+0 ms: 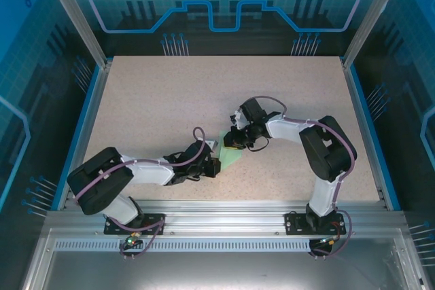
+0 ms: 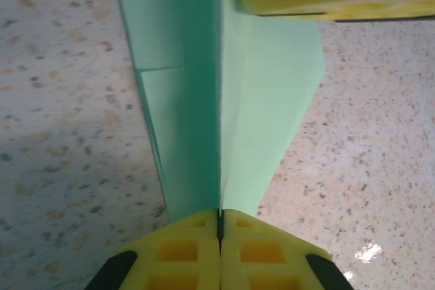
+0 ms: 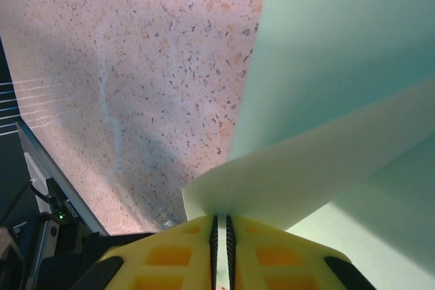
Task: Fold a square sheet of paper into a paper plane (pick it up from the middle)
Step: Fourth fold the wing at the center of the table.
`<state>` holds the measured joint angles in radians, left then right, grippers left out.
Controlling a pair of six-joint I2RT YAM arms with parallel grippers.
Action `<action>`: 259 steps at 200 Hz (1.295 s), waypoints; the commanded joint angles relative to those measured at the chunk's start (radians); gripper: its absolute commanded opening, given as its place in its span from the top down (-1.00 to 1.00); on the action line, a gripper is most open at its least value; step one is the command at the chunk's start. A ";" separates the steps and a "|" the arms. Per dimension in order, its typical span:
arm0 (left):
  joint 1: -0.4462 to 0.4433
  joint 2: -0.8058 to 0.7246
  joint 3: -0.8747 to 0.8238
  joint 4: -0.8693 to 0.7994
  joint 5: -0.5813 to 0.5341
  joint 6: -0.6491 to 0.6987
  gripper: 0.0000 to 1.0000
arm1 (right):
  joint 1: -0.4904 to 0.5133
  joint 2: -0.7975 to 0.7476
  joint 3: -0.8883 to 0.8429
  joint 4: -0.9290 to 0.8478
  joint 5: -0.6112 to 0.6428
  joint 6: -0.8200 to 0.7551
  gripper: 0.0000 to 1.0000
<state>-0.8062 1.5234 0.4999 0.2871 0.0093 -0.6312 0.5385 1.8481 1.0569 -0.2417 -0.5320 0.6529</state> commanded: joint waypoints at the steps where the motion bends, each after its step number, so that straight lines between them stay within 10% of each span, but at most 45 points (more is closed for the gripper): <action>1: 0.033 -0.023 -0.045 0.036 0.038 -0.049 0.90 | 0.027 0.015 0.029 -0.002 -0.032 -0.010 0.69; 259: 0.098 0.018 -0.055 0.034 0.148 -0.033 0.83 | 0.047 0.137 0.068 -0.025 0.067 0.017 0.66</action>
<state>-0.7166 1.5326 0.4561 0.3576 0.1280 -0.6968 0.5819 1.9526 1.1149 -0.2459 -0.4858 0.6621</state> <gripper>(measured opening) 0.113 0.168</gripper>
